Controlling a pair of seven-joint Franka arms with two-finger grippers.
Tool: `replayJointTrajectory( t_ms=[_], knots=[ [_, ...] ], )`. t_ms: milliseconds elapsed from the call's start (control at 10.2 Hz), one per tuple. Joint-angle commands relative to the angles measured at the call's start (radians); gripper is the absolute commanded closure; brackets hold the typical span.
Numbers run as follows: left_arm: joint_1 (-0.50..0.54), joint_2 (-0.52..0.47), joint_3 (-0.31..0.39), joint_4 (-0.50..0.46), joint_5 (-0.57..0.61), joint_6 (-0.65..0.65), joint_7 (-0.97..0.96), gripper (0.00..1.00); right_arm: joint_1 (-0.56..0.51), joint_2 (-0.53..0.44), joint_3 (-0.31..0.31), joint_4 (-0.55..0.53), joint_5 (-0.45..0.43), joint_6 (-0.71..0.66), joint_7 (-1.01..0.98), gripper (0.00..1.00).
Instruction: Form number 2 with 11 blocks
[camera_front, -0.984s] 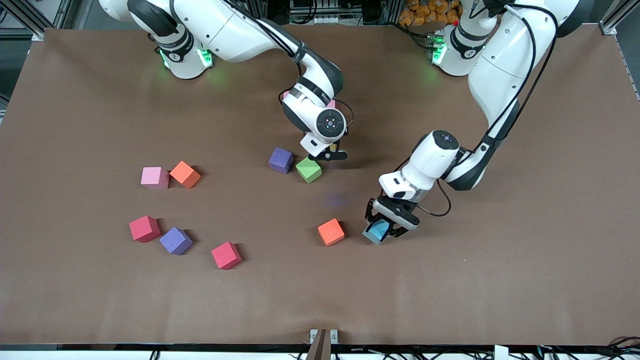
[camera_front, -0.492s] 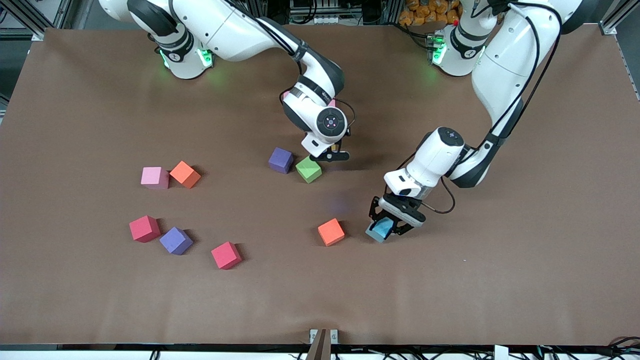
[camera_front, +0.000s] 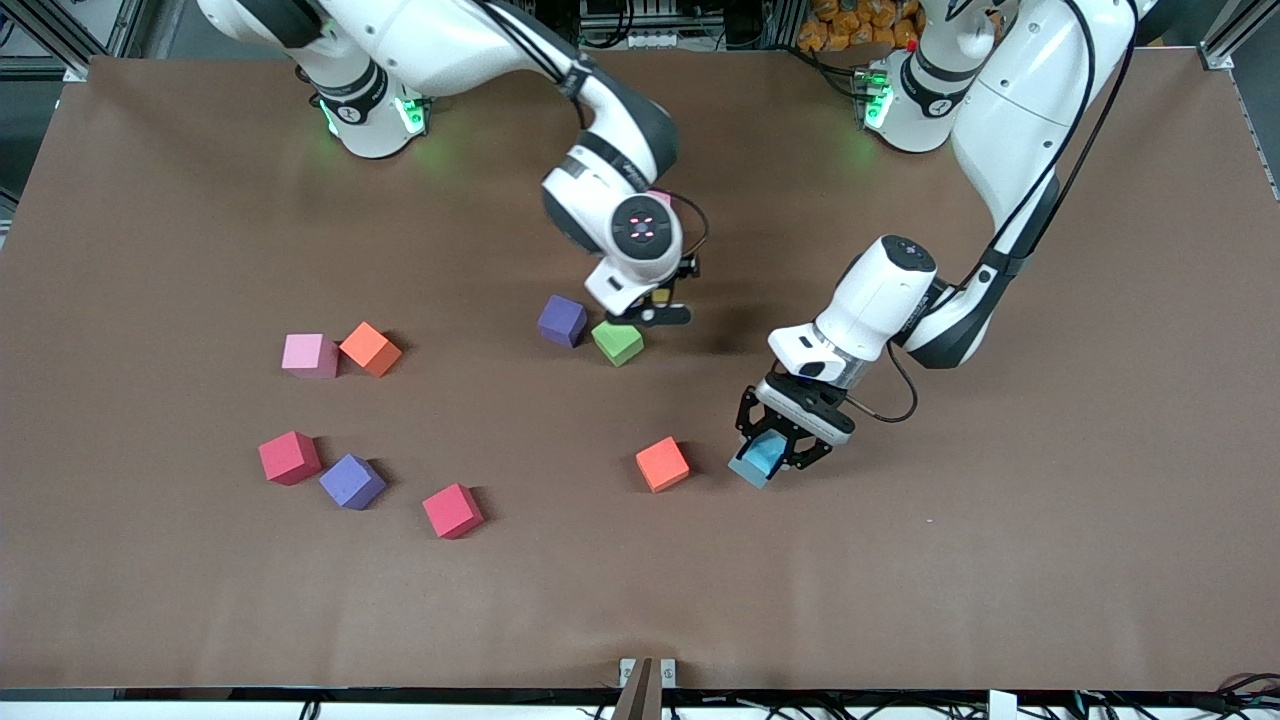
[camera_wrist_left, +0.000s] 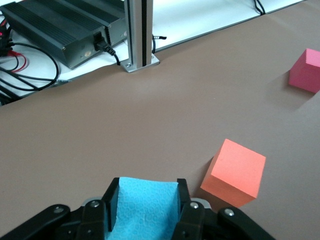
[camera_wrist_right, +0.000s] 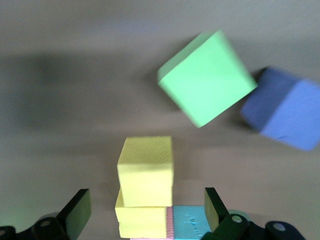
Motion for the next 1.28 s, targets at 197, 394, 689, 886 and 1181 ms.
replayJointTrajectory(
  t_ms=[197, 394, 689, 886, 1181],
  knots=[
    [0.023, -0.021, -0.015, -0.037, 0.131, 0.027, -0.008, 0.90, -0.194, -0.134, -0.063, -0.100, -0.078, -0.040, -0.069, 0.00],
    [0.021, -0.021, -0.015, -0.035, 0.192, 0.026, -0.009, 0.89, -0.268, -0.146, -0.111, -0.102, -0.082, -0.065, -0.151, 0.00],
    [-0.034, -0.012, -0.015, -0.004, 0.211, 0.023, -0.011, 0.86, -0.363, -0.174, -0.148, -0.114, -0.144, -0.092, -0.252, 0.00],
    [-0.129, -0.012, -0.015, 0.009, 0.211, 0.015, -0.015, 0.86, -0.432, -0.174, -0.151, -0.116, -0.148, -0.089, -0.349, 0.00],
    [-0.268, 0.007, -0.015, 0.052, 0.189, -0.051, -0.020, 0.87, -0.466, -0.198, -0.170, -0.234, -0.164, -0.019, -0.396, 0.00]
  ],
)
